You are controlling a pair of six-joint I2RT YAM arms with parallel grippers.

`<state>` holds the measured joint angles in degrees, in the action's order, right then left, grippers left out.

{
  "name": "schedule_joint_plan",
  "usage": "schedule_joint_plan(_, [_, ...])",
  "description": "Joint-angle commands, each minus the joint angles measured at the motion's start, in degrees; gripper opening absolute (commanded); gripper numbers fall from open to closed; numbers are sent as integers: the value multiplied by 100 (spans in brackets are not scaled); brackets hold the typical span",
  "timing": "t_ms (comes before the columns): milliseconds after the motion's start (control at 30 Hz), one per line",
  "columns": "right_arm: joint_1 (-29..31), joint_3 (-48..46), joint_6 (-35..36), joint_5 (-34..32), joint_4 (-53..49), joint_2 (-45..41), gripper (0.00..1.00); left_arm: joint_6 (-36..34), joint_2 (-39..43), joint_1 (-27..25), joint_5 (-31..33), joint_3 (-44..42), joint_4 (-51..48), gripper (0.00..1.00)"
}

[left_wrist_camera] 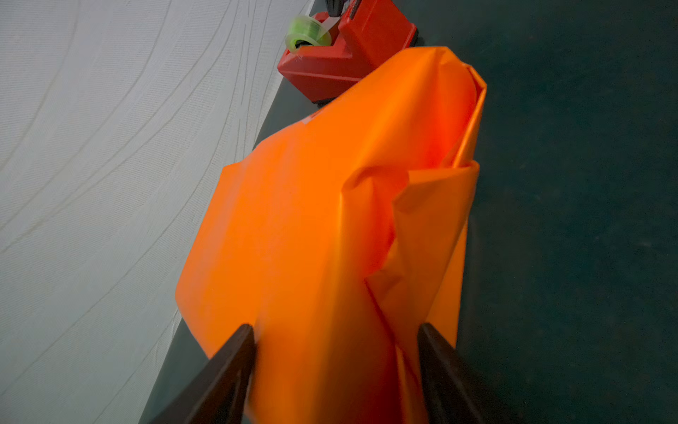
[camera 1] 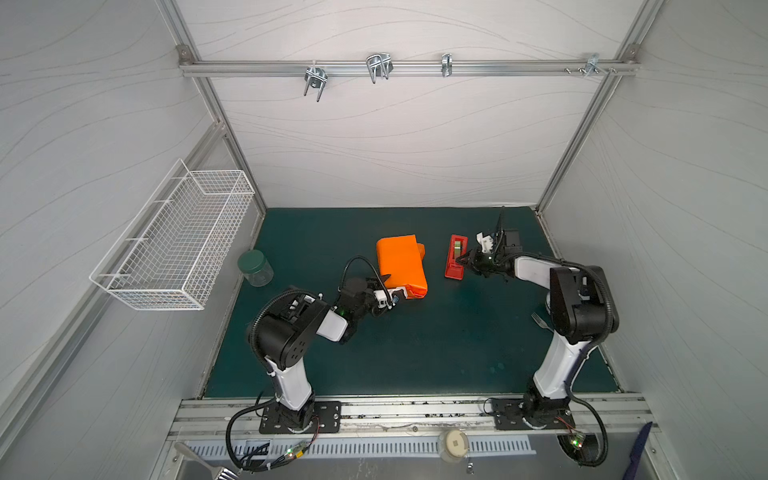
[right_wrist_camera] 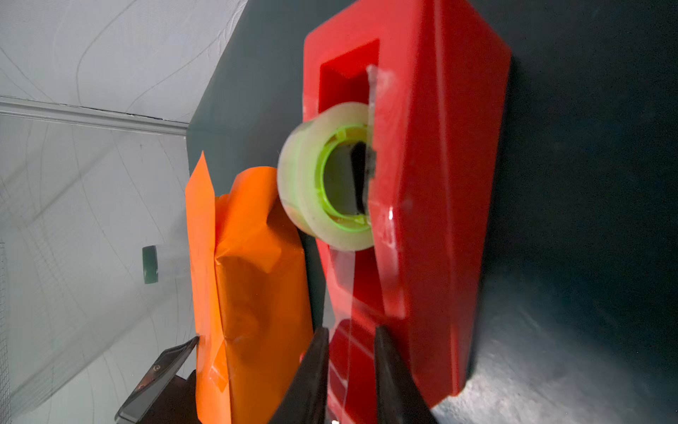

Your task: Wrap the gift box in paper

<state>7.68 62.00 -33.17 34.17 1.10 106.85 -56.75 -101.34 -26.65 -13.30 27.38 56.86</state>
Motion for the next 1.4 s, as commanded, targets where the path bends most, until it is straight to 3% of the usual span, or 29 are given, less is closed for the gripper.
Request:
schedule_joint_plan(0, [42, 93, -68, 388, 30, 132, 24, 45, -166, 46, 117, 63, -756, 71])
schedule_joint_plan(467, [47, 120, -71, 420, 17, 140, 22, -55, -125, 46, 81, 101, -1125, 71])
schedule_joint_plan(967, [36, 92, -119, 517, 47, 127, 11, -38, -132, 46, 126, 108, -1107, 70])
schedule_joint_plan(1233, [-114, -94, -533, 857, 514, 66, 0, -38, -140, 46, 145, 112, -1098, 70])
schedule_joint_plan(1367, [-144, -151, -804, 1111, 812, 31, 0, -39, -136, 47, 156, 114, -1089, 70])
